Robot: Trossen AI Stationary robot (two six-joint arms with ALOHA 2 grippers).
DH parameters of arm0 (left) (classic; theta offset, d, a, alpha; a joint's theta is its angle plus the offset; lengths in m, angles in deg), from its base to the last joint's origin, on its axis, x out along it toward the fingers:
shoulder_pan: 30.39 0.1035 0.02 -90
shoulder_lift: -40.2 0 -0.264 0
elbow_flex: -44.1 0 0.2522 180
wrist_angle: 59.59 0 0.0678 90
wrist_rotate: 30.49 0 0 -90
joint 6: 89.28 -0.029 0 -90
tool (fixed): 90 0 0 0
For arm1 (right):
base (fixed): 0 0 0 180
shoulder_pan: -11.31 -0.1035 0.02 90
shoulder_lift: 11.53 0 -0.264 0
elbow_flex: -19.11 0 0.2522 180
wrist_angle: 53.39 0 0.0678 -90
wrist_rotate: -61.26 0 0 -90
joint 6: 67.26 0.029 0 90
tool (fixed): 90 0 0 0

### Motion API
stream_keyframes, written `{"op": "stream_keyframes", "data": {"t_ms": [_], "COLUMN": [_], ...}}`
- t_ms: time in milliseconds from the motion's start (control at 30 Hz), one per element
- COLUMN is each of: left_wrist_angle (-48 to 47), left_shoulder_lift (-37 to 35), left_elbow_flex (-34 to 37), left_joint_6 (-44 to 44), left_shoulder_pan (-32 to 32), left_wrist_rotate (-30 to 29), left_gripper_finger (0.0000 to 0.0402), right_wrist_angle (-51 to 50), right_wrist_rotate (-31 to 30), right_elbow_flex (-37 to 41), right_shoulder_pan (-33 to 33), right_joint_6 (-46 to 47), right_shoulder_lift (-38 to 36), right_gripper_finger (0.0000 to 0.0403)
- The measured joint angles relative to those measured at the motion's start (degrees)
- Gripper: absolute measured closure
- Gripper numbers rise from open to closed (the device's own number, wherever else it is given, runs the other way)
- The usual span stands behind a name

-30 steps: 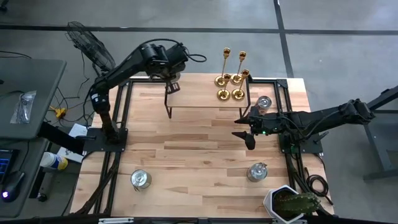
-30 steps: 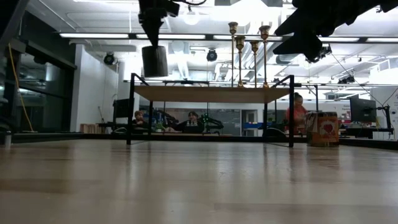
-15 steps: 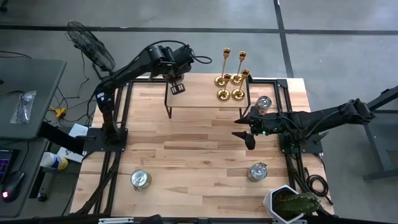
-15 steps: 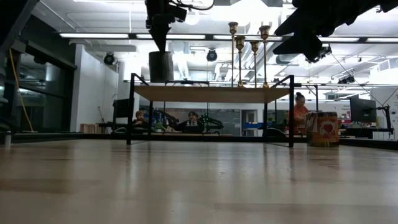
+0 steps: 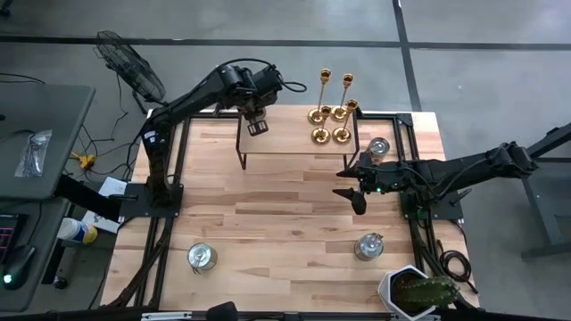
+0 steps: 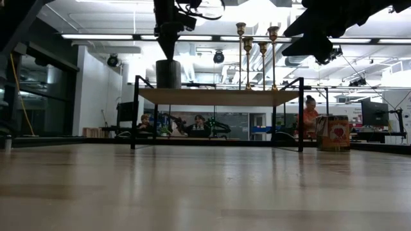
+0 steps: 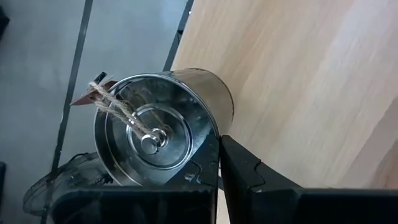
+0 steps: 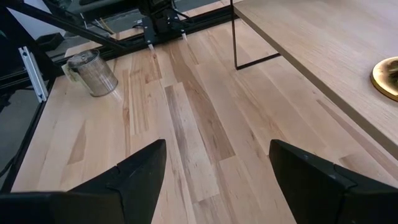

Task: Pick & Place candle stick holders
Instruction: Put the silver scented candle on the shelf

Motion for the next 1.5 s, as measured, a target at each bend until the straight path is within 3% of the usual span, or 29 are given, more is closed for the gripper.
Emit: {"op": "stream_keyframes", "data": {"t_ms": [467,1500], "left_wrist_angle": [-1.59,0.15], "left_shoulder_lift": [0.64,2.43], "left_elbow_flex": [0.02,0.02], "left_joint_6": [-0.51,-1.66], "left_shoulder_pan": [1.29,1.75], "left_wrist_rotate": [2.71,2.32], "left_gripper_finger": [0.0401,0.0401], "right_wrist_angle": [0.0,0.0], "right_wrist_rotate": [0.0,0.0], "right_elbow_flex": [0.0,0.0], "right_shoulder_pan": [0.02,0.02], "right_joint_6": [0.0,0.0], "right_shoulder_lift": [0.01,0.0], "right_gripper_finger": [0.0125,0.0125]}}
